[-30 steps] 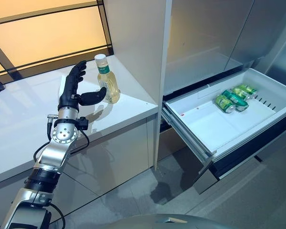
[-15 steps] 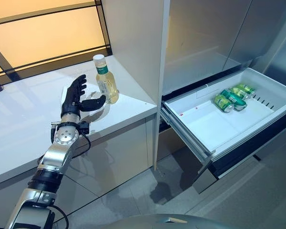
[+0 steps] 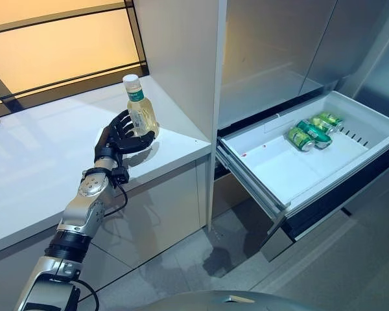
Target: Put drinks into fridge and close the fridge
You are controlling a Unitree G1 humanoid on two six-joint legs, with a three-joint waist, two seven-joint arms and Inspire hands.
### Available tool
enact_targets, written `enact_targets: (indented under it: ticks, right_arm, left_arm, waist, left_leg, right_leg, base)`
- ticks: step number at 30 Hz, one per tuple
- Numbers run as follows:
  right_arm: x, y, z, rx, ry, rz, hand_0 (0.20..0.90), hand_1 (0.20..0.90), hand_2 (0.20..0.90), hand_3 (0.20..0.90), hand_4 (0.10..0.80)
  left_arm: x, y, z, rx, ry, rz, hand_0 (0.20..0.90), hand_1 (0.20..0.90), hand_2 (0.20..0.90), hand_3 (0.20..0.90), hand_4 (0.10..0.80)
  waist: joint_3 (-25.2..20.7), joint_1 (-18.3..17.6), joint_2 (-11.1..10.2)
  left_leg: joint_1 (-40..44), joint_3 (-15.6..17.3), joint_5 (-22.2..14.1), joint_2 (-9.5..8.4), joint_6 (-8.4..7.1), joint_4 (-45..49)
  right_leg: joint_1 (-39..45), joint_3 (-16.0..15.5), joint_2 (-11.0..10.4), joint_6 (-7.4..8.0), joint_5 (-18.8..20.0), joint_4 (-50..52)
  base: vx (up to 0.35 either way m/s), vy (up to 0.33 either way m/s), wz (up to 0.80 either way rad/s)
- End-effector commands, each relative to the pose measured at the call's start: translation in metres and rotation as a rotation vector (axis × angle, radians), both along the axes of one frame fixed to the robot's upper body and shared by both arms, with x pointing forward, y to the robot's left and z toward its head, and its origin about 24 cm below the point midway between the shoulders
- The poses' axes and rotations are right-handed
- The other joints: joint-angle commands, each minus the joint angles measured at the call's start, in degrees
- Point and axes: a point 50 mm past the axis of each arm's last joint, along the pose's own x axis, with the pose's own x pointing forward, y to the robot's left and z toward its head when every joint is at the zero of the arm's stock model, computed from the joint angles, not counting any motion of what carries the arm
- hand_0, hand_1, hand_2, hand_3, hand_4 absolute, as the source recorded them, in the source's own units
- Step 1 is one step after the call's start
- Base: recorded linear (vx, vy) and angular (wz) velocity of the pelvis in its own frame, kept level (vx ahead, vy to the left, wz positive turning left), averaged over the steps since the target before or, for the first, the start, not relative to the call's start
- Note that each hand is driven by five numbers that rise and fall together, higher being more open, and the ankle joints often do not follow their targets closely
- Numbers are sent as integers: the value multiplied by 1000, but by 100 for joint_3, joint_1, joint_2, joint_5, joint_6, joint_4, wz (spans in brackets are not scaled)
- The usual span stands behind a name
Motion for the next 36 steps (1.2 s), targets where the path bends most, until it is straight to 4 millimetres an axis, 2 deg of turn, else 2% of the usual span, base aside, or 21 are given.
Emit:
enact_targets:
  ticks: [1,15,36]
  right_arm:
    - [14,17,-2,80,-27,-4,900,900,900,900,800]
    - [11,16,-2,83,-19,1,900,900,900,900,800]
    - [10,16,-3,84,-12,19,900,900,900,900,800]
  left_arm:
    - [29,6,77,-35,-309,31,900,900,900,900,800]
    - [33,21,90,44,-340,148,900,900,900,900,800]
    - [37,14,120,3,-451,139,900,900,900,900,800]
  waist:
    - [-143,9,-67]
    - [-173,-33,-60]
    - [-195,-92,-55]
  left_leg:
    - [139,-212,-661,-245,161,32]
    - [163,-182,-680,-236,148,35]
    - [186,-202,-701,-240,146,39]
  right_leg:
    - [-274,290,-172,572,102,147]
    - [-260,323,-165,572,88,145]
    - [-261,379,-152,565,64,172]
  base:
    - [25,-4,-3]
    - [5,0,-1]
    - [0,0,0]
